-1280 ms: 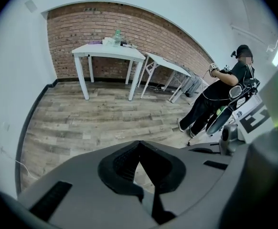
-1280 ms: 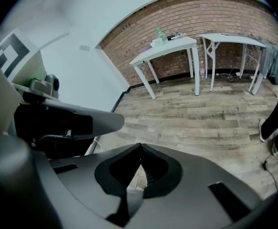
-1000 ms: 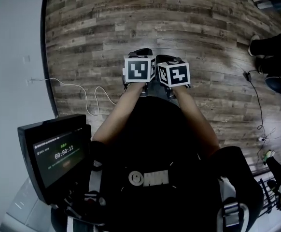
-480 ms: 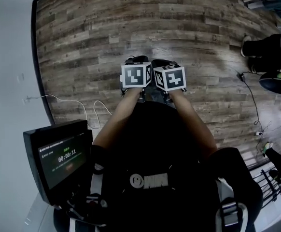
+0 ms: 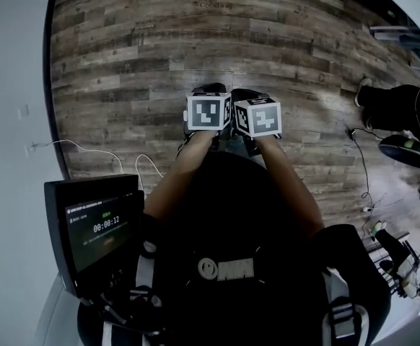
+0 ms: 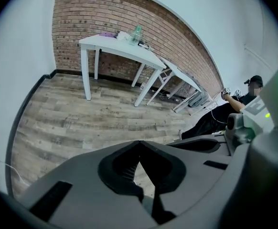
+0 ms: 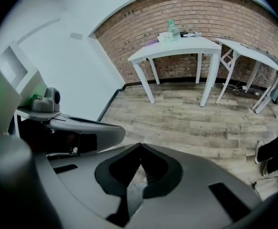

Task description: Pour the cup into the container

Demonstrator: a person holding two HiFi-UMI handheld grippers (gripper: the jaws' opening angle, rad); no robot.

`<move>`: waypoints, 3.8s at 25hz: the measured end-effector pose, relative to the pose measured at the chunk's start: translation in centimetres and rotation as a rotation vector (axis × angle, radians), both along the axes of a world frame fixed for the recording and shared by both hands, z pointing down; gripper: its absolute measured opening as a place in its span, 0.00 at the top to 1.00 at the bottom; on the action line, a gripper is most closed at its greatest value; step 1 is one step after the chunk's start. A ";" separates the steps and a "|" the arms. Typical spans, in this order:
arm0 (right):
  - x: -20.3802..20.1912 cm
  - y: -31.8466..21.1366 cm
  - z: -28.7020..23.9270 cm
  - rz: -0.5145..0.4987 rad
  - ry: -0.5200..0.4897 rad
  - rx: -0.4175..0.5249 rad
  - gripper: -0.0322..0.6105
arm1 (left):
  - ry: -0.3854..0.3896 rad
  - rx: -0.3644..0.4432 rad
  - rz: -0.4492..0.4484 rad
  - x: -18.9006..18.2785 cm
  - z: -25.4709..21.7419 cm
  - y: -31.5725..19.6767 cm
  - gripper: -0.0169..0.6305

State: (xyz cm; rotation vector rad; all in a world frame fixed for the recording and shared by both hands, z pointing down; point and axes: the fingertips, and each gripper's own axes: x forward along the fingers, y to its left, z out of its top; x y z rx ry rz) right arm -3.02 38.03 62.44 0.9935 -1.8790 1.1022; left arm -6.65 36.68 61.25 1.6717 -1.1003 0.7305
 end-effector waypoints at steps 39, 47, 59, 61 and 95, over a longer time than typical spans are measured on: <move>3.7 -20.0 0.0 -0.034 -0.144 -0.012 0.94 | -0.117 -0.050 0.020 4.9 -0.2 -18.7 0.97; 2.0 -23.2 -0.2 0.013 -0.120 -0.022 0.94 | -0.077 -0.038 0.053 3.3 0.0 -22.2 0.97; -6.9 -33.9 -0.5 0.014 -0.071 -0.020 0.94 | 0.029 -0.044 0.049 -5.1 -0.2 -32.9 0.97; -8.2 -34.9 -0.3 0.007 -0.073 -0.021 0.94 | 0.042 -0.047 0.046 -6.3 -0.2 -33.8 0.97; -2.3 -60.2 -3.1 -0.014 -0.151 0.022 0.94 | -0.073 -0.037 0.070 -0.4 -2.0 -58.3 0.97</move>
